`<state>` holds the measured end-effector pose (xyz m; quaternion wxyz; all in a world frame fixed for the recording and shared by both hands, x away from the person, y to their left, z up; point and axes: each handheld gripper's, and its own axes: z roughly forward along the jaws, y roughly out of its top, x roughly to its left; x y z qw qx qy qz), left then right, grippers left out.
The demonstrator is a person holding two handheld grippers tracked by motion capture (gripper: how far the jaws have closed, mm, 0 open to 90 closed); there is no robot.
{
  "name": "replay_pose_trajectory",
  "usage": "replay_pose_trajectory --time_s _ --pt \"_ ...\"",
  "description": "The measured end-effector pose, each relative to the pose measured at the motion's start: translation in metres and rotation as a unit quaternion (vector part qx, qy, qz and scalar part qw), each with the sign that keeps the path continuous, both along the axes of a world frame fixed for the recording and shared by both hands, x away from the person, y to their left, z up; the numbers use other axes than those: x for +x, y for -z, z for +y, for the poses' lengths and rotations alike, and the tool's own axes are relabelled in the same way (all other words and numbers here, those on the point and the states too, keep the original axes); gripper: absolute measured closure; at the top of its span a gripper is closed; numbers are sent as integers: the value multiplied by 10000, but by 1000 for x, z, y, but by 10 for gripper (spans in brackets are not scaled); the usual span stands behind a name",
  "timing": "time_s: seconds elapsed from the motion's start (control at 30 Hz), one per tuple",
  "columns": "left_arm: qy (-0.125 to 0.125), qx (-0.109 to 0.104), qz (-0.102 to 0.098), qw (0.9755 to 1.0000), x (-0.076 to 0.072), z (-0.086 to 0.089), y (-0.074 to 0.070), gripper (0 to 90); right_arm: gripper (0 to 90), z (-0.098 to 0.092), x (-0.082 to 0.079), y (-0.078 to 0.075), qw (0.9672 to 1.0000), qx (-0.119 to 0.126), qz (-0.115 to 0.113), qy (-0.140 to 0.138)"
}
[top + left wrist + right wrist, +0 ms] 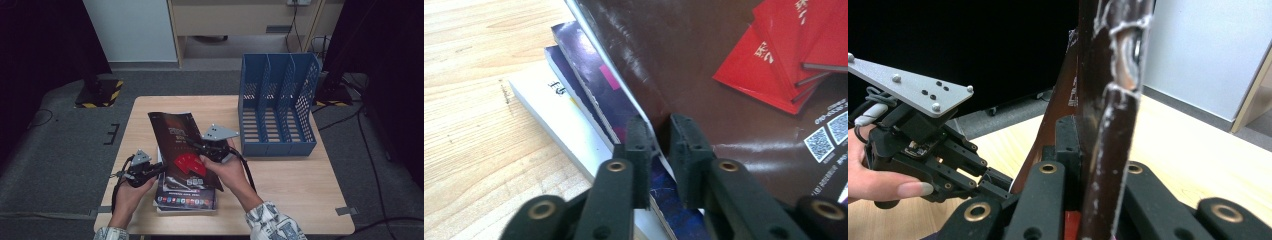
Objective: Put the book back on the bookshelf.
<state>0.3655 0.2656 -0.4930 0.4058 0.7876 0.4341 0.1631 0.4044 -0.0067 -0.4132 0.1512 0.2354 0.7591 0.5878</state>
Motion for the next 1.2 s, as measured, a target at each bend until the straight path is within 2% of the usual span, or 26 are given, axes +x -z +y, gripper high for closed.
replay_pose_trajectory --time_s 0.13,0.4,0.63,0.9,1.07,1.1,1.2 --pt "34 -12 5 10000 0 1 -1 833 868 -1 0 0 10000 20 0 5" --pt "-10 12 -75 10000 0 2 -5 851 866 -4 1 0 10000 43 -4 21" --pt "-184 -18 -339 9993 -3 6 -12 864 855 -6 3 -3 10000 -13 15 6" --pt "-242 25 -478 9986 -5 7 -15 868 831 -8 3 -7 10000 -91 -5 -20" --pt "-305 -6 -540 9981 -5 8 -17 869 849 -8 4 -7 9999 -107 -24 1" --pt "-305 -6 -540 9981 -5 8 -17 869 852 -8 4 -7 9999 -103 -39 14" --pt "-440 -15 -713 9965 -7 10 -21 870 860 -8 4 -8 10000 8 -71 7"
